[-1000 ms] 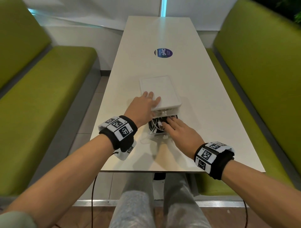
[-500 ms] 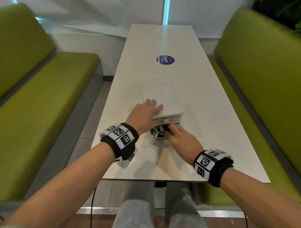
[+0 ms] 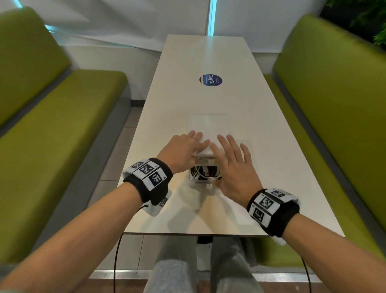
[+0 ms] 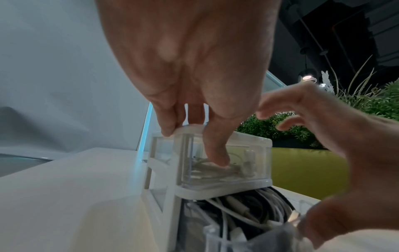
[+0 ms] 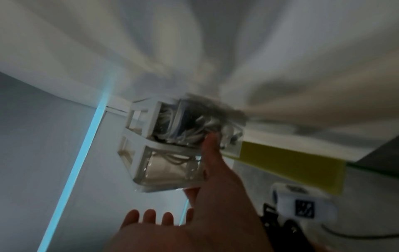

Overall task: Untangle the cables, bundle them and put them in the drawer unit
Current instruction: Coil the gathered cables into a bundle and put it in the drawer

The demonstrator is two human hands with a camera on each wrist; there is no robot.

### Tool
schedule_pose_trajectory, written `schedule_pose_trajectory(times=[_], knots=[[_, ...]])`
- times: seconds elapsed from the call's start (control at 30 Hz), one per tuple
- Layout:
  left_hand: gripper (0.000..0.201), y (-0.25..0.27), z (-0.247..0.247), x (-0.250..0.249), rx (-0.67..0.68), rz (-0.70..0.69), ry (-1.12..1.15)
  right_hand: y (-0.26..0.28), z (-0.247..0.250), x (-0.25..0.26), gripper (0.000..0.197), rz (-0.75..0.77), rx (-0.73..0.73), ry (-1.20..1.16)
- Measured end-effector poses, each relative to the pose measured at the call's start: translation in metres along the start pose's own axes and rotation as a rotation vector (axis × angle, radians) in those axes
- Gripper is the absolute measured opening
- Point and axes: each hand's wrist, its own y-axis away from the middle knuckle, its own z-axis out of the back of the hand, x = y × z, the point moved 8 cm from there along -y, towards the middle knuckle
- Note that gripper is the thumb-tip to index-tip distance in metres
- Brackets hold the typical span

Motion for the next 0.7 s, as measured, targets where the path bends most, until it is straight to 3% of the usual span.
schedule_pose_trajectory(times=[0.1,0.17,0.23,0.37,0.47,0.7], knots=[[0.079,0.006,-0.018,0.002,0.02,-0.027,0.066,-0.008,-0.013,-0.018,0.114,-0.095,0.192,-0.174],[0.108,0.012,-0.034,0.0,0.003,-0.042,0.089,-0.009,-0.014,-0.021,0.115,-0.077,0.184,-0.175],[0.12,0.016,-0.04,-0.002,-0.052,-0.054,0.055,-0.007,-0.016,-0.021,0.114,-0.079,0.181,-0.165],[0.123,0.016,-0.039,-0.001,-0.068,-0.059,0.045,-0.008,-0.011,-0.021,0.102,-0.101,0.119,-0.151],[0.112,0.015,-0.037,0.002,-0.123,-0.053,0.069,-0.012,-0.007,-0.02,0.088,-0.13,0.079,-0.163],[0.109,0.016,-0.038,0.003,-0.153,-0.051,0.097,-0.007,-0.015,-0.025,0.081,-0.098,-0.002,-0.31]])
